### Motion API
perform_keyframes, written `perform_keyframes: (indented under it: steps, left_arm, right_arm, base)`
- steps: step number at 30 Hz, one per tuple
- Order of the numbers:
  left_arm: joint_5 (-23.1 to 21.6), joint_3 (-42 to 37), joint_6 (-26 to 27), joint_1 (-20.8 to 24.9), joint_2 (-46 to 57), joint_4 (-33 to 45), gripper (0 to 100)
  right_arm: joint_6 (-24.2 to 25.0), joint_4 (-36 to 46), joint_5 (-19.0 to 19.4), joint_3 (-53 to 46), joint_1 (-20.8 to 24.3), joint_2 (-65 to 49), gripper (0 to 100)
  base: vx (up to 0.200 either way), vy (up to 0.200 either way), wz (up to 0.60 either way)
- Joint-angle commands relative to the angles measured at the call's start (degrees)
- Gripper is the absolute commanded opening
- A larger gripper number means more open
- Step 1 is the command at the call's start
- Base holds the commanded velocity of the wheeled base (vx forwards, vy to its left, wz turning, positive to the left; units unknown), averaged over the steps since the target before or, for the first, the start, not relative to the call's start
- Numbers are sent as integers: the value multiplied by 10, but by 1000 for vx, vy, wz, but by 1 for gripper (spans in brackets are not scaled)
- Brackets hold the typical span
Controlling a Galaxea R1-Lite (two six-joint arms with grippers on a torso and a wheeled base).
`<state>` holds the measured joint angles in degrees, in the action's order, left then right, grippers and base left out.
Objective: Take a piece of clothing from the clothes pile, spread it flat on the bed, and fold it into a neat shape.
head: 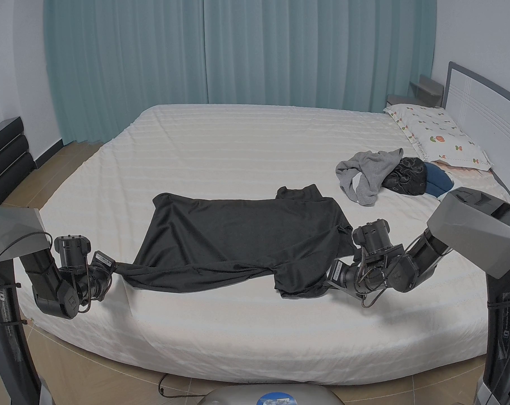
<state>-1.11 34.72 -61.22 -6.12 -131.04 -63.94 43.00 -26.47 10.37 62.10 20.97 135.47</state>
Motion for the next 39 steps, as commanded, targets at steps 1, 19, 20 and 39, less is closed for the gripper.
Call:
perform_keyframes:
  steps: [1, 19, 20, 39]
  left_arm:
    - [-2, -30, 17, 3, 15, 2, 0]
    - [-21, -139, 239, 26, 117, 120, 0]
    - [-21, -146, 253, 26, 117, 123, 0]
    - [-20, -174, 288, 43, 111, 124, 0]
  right_arm:
    - [1, -1, 4, -54, -15, -52, 0]
    - [-52, -5, 6, -341, -4, -216, 0]
    - [-54, -4, 6, -352, 2, -222, 0]
    - [-54, -18, 16, -331, -27, -234, 100]
  base:
    - [0, 0, 0]
    - [0, 0, 0]
    - [0, 0, 0]
    - [0, 0, 0]
